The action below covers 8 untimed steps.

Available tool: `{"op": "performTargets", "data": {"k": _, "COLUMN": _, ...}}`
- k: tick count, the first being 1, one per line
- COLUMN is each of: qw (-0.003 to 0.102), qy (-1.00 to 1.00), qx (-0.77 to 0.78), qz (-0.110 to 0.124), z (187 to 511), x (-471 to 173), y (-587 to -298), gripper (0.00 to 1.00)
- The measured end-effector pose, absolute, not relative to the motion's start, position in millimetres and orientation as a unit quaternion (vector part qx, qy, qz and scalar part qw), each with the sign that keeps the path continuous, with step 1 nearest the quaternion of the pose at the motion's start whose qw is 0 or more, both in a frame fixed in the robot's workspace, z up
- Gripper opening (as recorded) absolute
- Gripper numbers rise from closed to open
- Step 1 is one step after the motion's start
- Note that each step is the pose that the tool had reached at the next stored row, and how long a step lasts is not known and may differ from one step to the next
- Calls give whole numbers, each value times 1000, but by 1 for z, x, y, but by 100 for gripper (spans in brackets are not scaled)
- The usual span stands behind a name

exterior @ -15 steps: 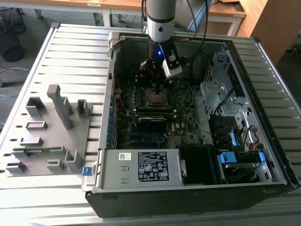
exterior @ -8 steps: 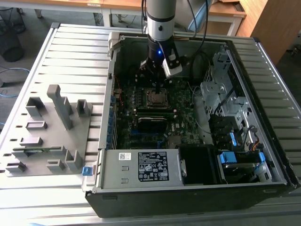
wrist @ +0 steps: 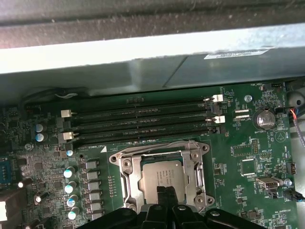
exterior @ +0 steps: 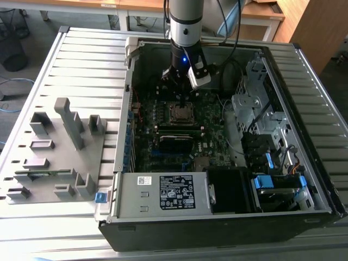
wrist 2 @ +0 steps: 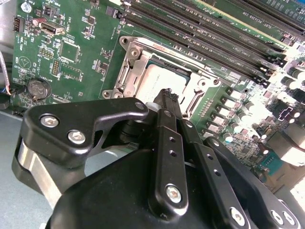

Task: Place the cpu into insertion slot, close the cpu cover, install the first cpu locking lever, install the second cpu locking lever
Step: 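Install the second cpu locking lever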

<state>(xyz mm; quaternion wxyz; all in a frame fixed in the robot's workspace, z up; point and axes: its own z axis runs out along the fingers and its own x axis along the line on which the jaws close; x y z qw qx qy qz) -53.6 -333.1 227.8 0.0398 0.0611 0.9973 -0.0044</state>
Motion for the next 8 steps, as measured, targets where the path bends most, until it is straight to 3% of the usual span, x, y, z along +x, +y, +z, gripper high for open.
{"op": "performTargets", "data": {"k": 8, "qw": 40, "qy": 997, "qx": 61, "qz": -4, "z": 229, "x": -54, "y": -333, "gripper": 10}}
